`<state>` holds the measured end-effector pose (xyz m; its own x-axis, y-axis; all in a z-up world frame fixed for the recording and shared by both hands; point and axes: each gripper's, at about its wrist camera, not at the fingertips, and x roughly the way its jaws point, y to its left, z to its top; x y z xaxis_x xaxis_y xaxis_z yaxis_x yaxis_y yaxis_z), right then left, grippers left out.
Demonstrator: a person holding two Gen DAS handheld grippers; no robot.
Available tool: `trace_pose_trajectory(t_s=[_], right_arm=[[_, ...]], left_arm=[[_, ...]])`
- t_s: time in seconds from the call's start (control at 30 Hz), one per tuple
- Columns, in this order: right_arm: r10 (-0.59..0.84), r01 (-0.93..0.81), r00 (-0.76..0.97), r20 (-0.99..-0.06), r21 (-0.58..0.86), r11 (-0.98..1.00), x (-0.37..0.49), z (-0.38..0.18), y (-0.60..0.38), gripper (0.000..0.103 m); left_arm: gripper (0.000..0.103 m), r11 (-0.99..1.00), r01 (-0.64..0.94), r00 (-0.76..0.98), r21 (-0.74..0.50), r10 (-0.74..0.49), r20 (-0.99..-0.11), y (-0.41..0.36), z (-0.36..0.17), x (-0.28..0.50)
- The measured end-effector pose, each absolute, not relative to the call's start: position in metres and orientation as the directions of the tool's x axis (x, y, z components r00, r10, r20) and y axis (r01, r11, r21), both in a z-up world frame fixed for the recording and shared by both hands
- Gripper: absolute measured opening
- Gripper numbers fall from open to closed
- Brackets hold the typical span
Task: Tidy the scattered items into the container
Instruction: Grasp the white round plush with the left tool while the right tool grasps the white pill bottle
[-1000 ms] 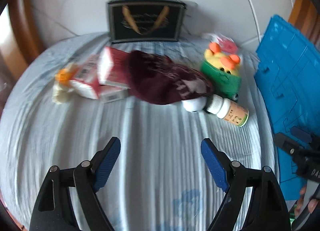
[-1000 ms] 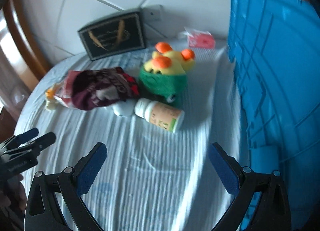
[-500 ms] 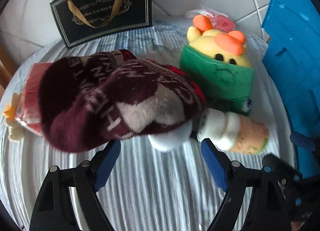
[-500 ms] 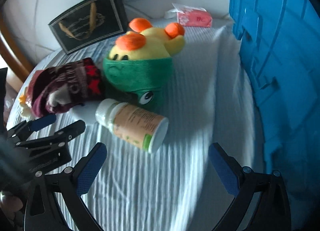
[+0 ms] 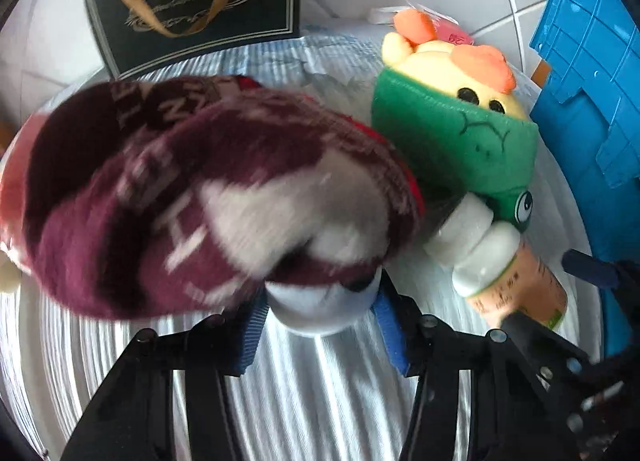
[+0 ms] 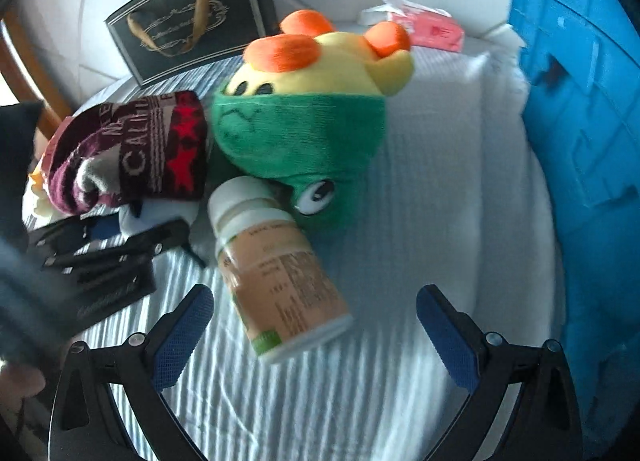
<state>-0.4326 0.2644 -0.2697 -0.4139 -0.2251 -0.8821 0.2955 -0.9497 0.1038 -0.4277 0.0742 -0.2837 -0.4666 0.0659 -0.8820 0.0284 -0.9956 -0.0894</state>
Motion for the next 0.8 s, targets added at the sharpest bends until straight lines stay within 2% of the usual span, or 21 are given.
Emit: trace_pose_trajectory(t_s=[0.03, 0.13, 0.27, 0.3, 0.37, 0.43, 0.5, 0.53, 0.8], right_arm=[[-0.224, 0.300, -0.410, -0.884, 0.102, -0.949, -0.432, -0.272, 0.260, 0.102], [-0.223, 0.314, -0.386, -0.895, 0.100, -0.944, -0.432, -0.278, 0.253, 0.068], [-0.223, 0.332, -0.382, -0.897, 0.091, -0.939, -0.427, -0.279, 0.251, 0.069], [-0.231, 0.334, -0.382, -0.895, 0.099, -0.937, -0.428, -0.278, 0.250, 0.072], [-0.232, 0.336, -0.390, -0.891, 0.097, -0.937, -0.428, -0.276, 0.248, 0.089], [-0.220, 0.335, -0.403, -0.888, 0.081, -0.939, -0.429, -0.275, 0.247, 0.089], [-0.221, 0.329, -0.400, -0.889, 0.086, -0.940, -0.431, -0.278, 0.251, 0.083], [-0.218, 0.329, -0.394, -0.893, 0.085, -0.941, -0.431, -0.279, 0.251, 0.066], [-0.219, 0.358, -0.403, -0.889, 0.068, -0.931, -0.410, -0.261, 0.241, 0.055]], left_arm=[[0.049, -0.995, 0.035, -0.463, -0.094, 0.068, -0.884, 0.073, -0.283, -0.425], [0.049, -0.993, 0.045, -0.455, -0.108, 0.076, -0.887, 0.071, -0.279, -0.407], [0.049, -0.997, 0.022, -0.456, -0.080, 0.061, -0.888, 0.077, -0.280, -0.394], [0.049, -0.997, 0.024, -0.454, -0.077, 0.058, -0.889, 0.077, -0.280, -0.394], [0.050, -0.996, 0.040, -0.449, -0.084, 0.057, -0.892, 0.077, -0.280, -0.396], [0.050, -0.994, 0.047, -0.448, -0.094, 0.063, -0.892, 0.077, -0.281, -0.399], [0.049, -0.997, 0.038, -0.455, -0.074, 0.048, -0.889, 0.081, -0.281, -0.398], [0.048, -0.997, 0.033, -0.458, -0.065, 0.043, -0.888, 0.083, -0.280, -0.398], [0.046, -0.996, 0.029, -0.488, -0.083, 0.059, -0.871, 0.086, -0.252, -0.368]])
